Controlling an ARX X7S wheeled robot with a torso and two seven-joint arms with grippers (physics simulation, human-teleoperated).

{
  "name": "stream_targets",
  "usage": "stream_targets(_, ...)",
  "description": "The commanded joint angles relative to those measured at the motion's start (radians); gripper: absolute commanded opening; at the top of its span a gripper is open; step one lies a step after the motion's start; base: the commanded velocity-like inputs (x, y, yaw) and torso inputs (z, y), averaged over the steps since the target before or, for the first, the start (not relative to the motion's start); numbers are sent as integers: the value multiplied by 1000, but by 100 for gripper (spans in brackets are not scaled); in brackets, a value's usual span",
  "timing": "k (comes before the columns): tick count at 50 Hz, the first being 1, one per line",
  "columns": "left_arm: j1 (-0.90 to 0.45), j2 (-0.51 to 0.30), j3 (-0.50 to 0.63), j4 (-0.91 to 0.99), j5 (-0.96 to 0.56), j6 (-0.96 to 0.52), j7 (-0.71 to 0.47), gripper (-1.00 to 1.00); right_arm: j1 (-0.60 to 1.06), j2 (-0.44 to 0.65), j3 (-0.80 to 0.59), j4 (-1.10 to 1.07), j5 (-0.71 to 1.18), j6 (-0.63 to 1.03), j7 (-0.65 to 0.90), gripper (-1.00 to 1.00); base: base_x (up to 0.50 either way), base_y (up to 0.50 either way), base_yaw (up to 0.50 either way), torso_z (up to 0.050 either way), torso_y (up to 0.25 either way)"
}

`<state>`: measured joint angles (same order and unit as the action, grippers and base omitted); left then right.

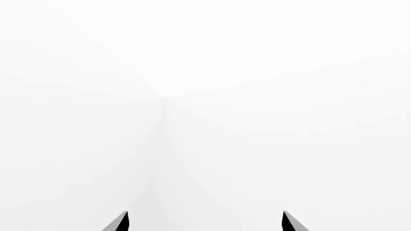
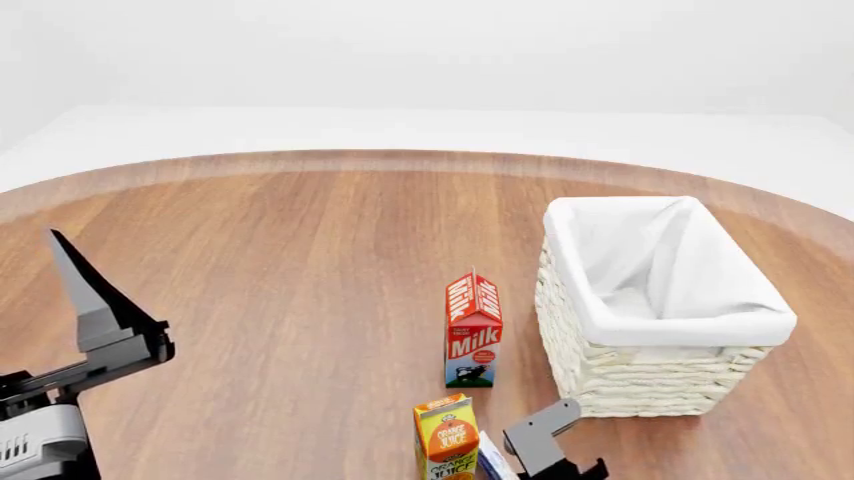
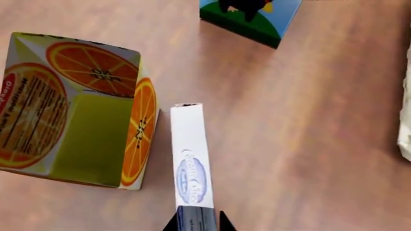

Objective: Pick up the cream cheese box and the butter, and put them in the basket.

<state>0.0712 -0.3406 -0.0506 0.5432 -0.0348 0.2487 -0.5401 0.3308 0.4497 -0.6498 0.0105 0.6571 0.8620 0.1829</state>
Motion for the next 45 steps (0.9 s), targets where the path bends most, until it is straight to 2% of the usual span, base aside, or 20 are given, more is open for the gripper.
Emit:
stream_targets(1,2,17,-19,-8,9,12,25,100,9,-14,7,12,-54,-9,-20,-100,0,0,0,0,0)
stream_targets(11,2,14,-17,-12,9,15,23,100,15,-11,11,-2,-44,1,-17,-100,1,0,0,0,0)
stream_targets(14,4,12,-19,-10,8,14,21,100,20,-5,75,-62,0,13,14,-100,0,0,0,0,0)
stream_targets(21,8,10,-22,2,7,9,18,100,-26,124,268,-504,89,85,229,-100,0,0,0,0,0)
stream_targets(26,7,8,-18,6,8,6,17,100,-49,202,380,-711,177,139,309,-100,0,0,0,0,0)
stream_targets(32,7,5,-21,11,4,4,15,100,-57,245,501,-848,323,202,387,-100,0,0,0,0,0)
stream_targets(45,10,1,-21,15,1,3,11,100,-48,324,665,-961,560,246,516,-100,0,0,0,0,0)
